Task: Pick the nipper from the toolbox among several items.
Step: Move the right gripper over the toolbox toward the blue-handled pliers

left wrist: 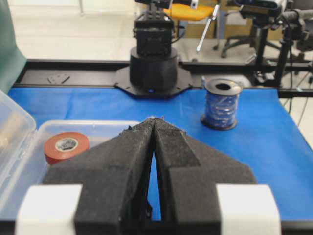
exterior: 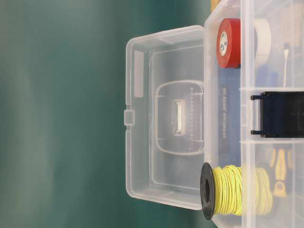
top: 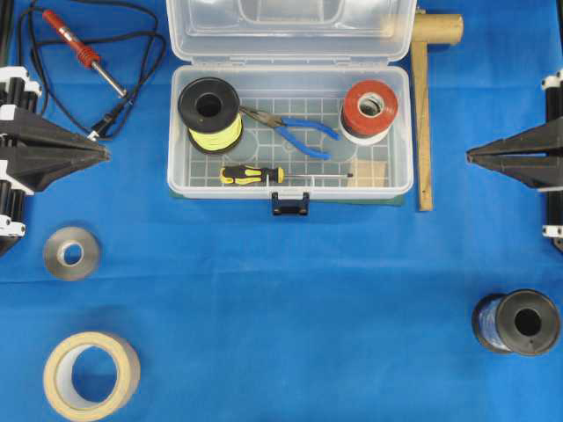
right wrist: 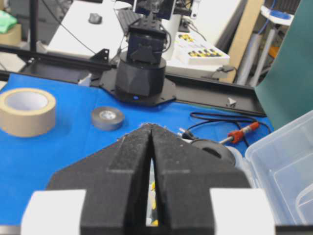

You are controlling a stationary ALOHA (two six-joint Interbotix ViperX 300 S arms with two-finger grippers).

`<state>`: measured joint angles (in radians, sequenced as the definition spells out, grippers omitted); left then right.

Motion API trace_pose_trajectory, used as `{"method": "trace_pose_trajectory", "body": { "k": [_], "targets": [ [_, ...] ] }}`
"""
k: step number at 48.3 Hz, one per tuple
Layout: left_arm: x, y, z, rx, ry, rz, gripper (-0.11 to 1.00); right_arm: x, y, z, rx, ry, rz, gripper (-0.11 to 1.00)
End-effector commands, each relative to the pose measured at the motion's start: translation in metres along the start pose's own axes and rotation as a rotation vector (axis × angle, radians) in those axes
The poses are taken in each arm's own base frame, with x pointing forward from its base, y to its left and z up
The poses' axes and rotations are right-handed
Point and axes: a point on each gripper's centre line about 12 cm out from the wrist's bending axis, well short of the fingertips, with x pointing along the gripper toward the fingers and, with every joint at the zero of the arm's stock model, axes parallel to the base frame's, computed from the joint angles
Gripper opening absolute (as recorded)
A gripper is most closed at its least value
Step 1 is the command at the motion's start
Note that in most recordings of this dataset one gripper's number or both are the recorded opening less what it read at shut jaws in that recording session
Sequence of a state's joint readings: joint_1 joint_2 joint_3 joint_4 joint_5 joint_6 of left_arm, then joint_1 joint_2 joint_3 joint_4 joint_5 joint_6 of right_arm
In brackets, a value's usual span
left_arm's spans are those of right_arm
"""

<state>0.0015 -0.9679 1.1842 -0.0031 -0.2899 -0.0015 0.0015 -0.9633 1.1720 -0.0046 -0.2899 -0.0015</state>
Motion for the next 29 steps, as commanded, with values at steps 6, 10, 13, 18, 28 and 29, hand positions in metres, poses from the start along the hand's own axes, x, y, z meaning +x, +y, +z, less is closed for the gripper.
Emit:
{"method": "trace_pose_trajectory", "body": {
  "k": [6, 10, 13, 18, 28, 29],
  "targets": [
    [0.001, 0.000, 0.010, -0.018, -0.034, 0.001, 0.00, 0.019, -0.018, 0.026, 0.032, 0.051, -0.086, 0.00],
    [0.001, 0.000, 0.009, -0.019, -0.034, 0.002, 0.00, 0.034, -0.030, 0.030, 0.040, 0.139, -0.133, 0.00],
    [0.001, 0.000, 0.008, -0.022, -0.031, 0.002, 0.00, 0.046, -0.041, 0.029, 0.048, 0.212, -0.169, 0.00],
    [0.002, 0.000, 0.008, -0.022, -0.031, 0.002, 0.00, 0.071, -0.058, 0.018, 0.073, 0.333, -0.219, 0.00],
    [0.001, 0.000, 0.009, -0.021, -0.034, 0.002, 0.00, 0.127, -0.084, -0.024, 0.114, 0.583, -0.262, 0.12],
    [0.002, 0.000, 0.009, -0.019, -0.032, 0.002, 0.00, 0.132, -0.086, -0.029, 0.116, 0.612, -0.263, 0.16]
  ]
}}
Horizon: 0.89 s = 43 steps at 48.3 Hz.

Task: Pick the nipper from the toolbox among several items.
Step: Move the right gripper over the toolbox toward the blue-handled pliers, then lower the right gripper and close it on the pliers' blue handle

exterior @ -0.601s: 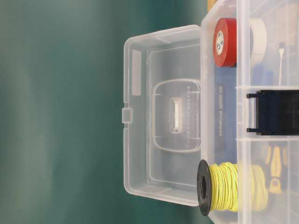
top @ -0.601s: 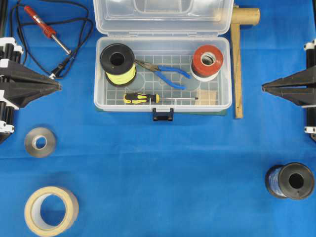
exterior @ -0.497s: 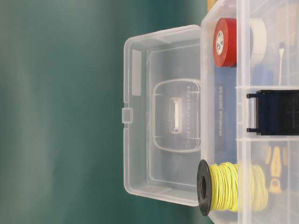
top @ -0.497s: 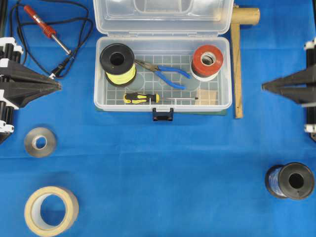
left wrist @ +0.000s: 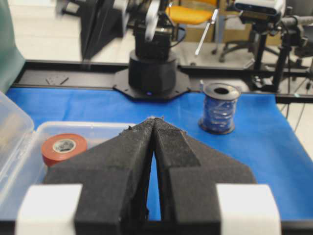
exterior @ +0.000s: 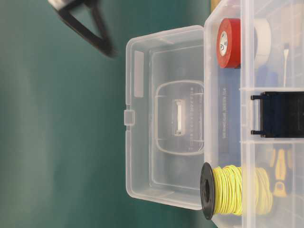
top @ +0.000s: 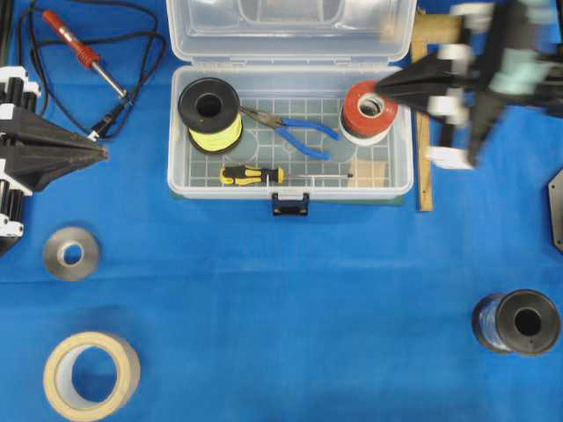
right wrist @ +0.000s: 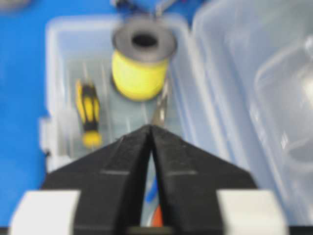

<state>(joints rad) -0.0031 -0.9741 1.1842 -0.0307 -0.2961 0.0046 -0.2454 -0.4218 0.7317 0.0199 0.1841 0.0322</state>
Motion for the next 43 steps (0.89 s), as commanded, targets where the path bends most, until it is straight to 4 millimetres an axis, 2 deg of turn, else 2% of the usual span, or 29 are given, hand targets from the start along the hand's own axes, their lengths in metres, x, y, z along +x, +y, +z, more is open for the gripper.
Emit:
{"method": "trace_pose_trajectory", "body": {
  "k": [1, 7, 10, 17, 22, 43],
  "targets": [
    [0.003, 0.000, 0.006, 0.000, -0.020, -0.001, 0.00, 0.027, -0.003, 0.011, 0.005, 0.067, -0.011, 0.21],
    [0.003, 0.000, 0.006, -0.002, -0.018, -0.001, 0.00, 0.068, -0.007, 0.005, -0.008, 0.202, -0.025, 0.55],
    [0.003, 0.000, 0.006, -0.002, -0.017, -0.001, 0.00, 0.091, -0.010, -0.002, -0.020, 0.270, -0.034, 0.64],
    [0.003, 0.000, 0.005, -0.002, -0.015, -0.001, 0.00, 0.130, -0.017, -0.020, -0.024, 0.375, -0.048, 0.62],
    [0.003, 0.000, 0.003, -0.006, -0.006, -0.001, 0.00, 0.146, -0.022, -0.035, -0.023, 0.434, -0.055, 0.61],
    [0.002, 0.000, -0.002, -0.012, 0.009, -0.001, 0.00, 0.173, -0.034, -0.072, -0.013, 0.520, -0.072, 0.61]
  ]
}}
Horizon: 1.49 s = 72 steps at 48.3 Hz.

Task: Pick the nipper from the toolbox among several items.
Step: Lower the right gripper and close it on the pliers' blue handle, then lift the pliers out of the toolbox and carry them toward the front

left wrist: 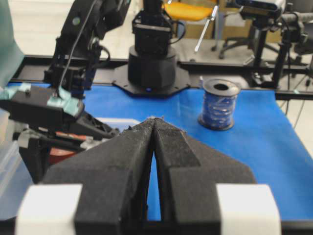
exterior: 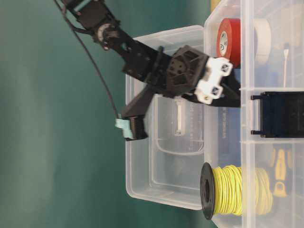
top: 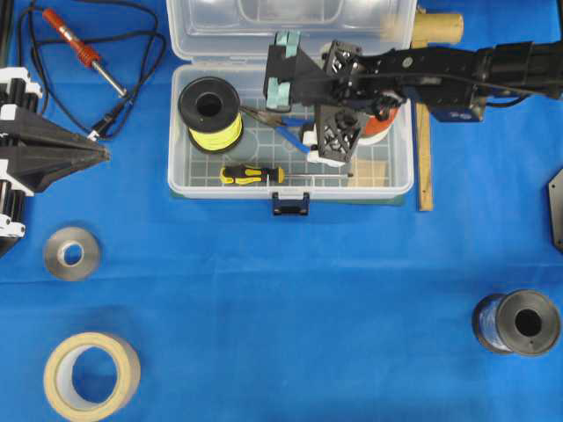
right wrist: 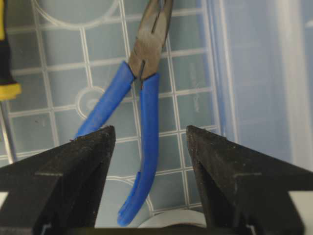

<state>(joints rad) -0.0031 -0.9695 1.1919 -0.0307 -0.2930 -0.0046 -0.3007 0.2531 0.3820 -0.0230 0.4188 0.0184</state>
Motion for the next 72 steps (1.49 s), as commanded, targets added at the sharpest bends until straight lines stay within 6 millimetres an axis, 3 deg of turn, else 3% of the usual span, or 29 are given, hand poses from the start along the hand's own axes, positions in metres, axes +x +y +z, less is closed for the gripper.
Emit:
{"method": "trace_pose_trajectory", "body": {
  "k": [1, 12, 20, 26, 33, 44, 51, 59, 72],
  "targets": [
    [0.002, 0.000, 0.003, -0.003, -0.008, -0.001, 0.00, -0.002, -0.005, 0.010, 0.006, -0.037, -0.006, 0.61],
    [0.002, 0.000, 0.001, -0.006, -0.003, -0.001, 0.00, 0.011, -0.005, 0.005, 0.003, -0.029, -0.007, 0.55],
    [0.002, 0.000, 0.001, -0.006, 0.002, -0.001, 0.00, 0.011, -0.006, 0.006, -0.004, -0.041, -0.009, 0.16],
    [0.001, 0.000, 0.002, -0.006, -0.001, -0.001, 0.00, 0.005, -0.004, 0.008, -0.005, -0.052, -0.008, 0.13],
    [0.000, 0.000, 0.003, -0.006, -0.006, -0.001, 0.00, -0.019, -0.005, 0.021, 0.003, -0.112, -0.008, 0.13],
    [0.000, 0.000, 0.003, -0.006, -0.008, -0.001, 0.00, -0.084, -0.009, 0.042, 0.026, -0.227, -0.015, 0.13],
    [0.000, 0.001, 0.003, -0.009, -0.009, 0.006, 0.00, -0.117, -0.007, 0.045, 0.029, -0.278, -0.009, 0.13],
    [0.000, 0.002, 0.003, -0.013, -0.008, 0.013, 0.00, -0.139, 0.021, 0.041, 0.009, -0.324, 0.048, 0.13],
    [0.000, 0.002, 0.003, -0.013, -0.007, 0.013, 0.00, -0.149, 0.100, 0.024, -0.044, -0.389, 0.207, 0.13]
  ]
}}
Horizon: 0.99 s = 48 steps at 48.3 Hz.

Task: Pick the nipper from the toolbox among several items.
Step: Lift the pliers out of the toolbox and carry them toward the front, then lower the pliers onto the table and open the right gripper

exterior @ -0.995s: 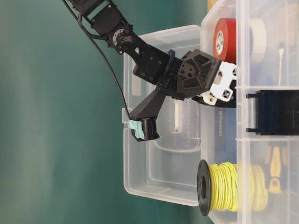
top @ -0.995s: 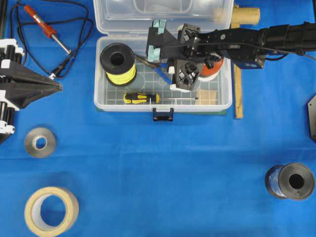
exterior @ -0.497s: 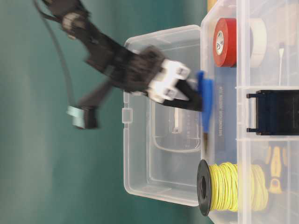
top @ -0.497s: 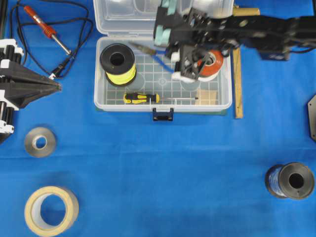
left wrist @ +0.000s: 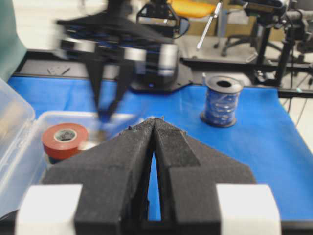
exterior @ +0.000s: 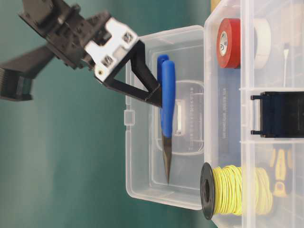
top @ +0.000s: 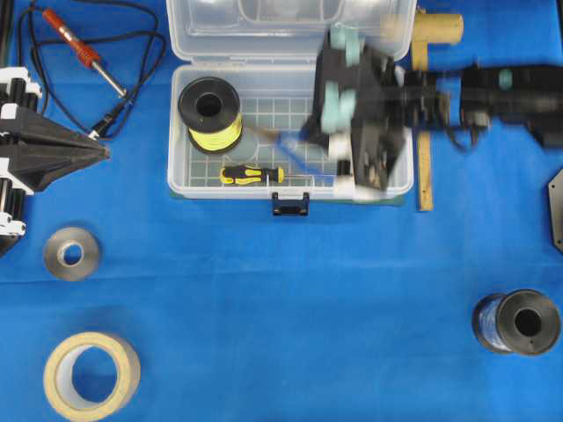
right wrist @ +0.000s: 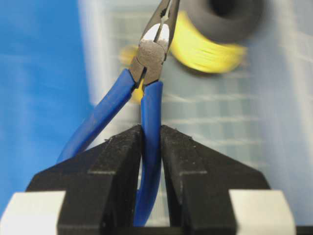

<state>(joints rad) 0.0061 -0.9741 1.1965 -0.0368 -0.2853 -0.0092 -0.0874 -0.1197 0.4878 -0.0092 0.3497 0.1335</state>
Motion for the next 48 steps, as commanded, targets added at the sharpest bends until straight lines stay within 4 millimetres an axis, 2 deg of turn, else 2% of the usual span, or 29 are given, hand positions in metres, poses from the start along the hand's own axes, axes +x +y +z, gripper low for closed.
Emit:
{"method": "trace_pose_trajectory", "body": {
  "k": [1, 7, 12, 22, 26, 36, 45, 48],
  "targets": [
    [0.001, 0.000, 0.004, -0.003, -0.012, 0.002, 0.00, -0.009, 0.027, 0.007, -0.007, -0.063, 0.061, 0.13],
    [0.001, 0.000, 0.004, -0.003, -0.014, 0.002, 0.00, 0.006, 0.056, -0.006, -0.033, -0.042, 0.118, 0.13],
    [0.001, 0.000, 0.004, -0.003, -0.014, 0.002, 0.00, 0.027, 0.074, -0.021, -0.041, -0.008, 0.147, 0.13],
    [0.001, 0.000, 0.004, -0.003, -0.015, 0.002, 0.00, 0.075, 0.094, -0.061, -0.028, 0.109, 0.156, 0.13],
    [0.001, 0.000, 0.004, -0.003, -0.015, 0.002, 0.00, 0.086, 0.098, -0.071, -0.030, 0.130, 0.157, 0.13],
    [0.001, 0.000, 0.004, -0.003, -0.014, 0.002, 0.00, 0.107, 0.105, -0.088, -0.008, 0.137, 0.168, 0.13],
    [0.001, 0.000, 0.004, -0.004, -0.011, 0.002, 0.00, 0.107, 0.105, -0.094, 0.024, 0.179, 0.156, 0.15],
    [0.001, 0.000, 0.004, -0.004, -0.011, 0.002, 0.00, 0.104, 0.103, -0.094, 0.030, 0.201, 0.147, 0.25]
  ]
}}
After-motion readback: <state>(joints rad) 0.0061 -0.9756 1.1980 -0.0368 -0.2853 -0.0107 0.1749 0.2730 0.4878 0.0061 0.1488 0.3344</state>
